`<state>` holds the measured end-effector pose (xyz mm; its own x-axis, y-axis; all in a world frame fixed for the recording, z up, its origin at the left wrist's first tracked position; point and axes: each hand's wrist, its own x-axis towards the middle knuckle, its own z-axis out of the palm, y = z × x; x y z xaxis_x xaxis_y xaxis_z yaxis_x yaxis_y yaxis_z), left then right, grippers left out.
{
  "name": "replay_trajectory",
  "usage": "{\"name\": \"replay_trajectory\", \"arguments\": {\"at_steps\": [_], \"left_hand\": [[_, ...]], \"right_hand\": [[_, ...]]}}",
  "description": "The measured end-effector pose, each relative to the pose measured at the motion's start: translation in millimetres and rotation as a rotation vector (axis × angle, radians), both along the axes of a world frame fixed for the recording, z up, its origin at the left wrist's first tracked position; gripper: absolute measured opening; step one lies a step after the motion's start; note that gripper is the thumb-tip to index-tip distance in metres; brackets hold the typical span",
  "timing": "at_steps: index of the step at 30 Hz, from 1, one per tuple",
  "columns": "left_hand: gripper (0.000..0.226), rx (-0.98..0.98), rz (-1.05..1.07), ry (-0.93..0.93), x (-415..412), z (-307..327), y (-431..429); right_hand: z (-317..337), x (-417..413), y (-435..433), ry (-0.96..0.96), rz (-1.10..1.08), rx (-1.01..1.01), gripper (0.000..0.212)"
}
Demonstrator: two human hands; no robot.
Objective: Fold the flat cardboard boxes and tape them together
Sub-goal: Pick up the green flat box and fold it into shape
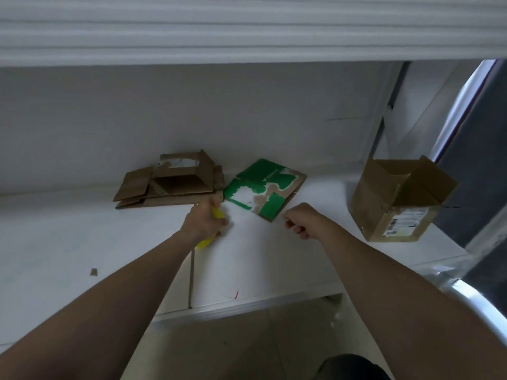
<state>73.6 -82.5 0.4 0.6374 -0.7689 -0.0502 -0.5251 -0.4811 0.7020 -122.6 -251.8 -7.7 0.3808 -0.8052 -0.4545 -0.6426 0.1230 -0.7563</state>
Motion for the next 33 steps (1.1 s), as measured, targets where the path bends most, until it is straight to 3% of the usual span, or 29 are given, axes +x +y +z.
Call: {"name": "replay_trajectory", "arguments": {"at_steps": [3,10,16,19,23,29,31,33], "left_hand": [[0.040,-0.058,0.032,0.096,6,-11,-4],[0.059,-0.058,0.068,0.026,20,-23,-26],[0.045,-0.128,0.088,0.135,21,-15,-24],[0.046,-0.140,0.074,0.154,11,-11,-20],[0.043,-0.237,0.116,0.181,5,-10,-10],[0.032,-0.416,0.208,0.410,-10,-8,19],[0.031,-0.466,0.239,0.413,-20,3,31],[0.032,-0.520,0.277,0.421,-33,24,46]], "right_hand": [[-7,3,-5,-0.065,-0.046,0.056,0.013],[-32,31,-27,-0.354,-0.220,0.255,0.010],[-36,65,-34,-0.446,-0.441,0.326,0.016],[-20,65,-26,-0.468,-0.489,0.223,0.026],[7,45,-10,-0.461,-0.341,-0.002,0.027],[60,15,16,-0.235,-0.118,-0.331,0.017],[84,5,35,-0.180,-0.042,-0.405,0.009],[105,-3,55,-0.121,0.031,-0.464,0.015]]}}
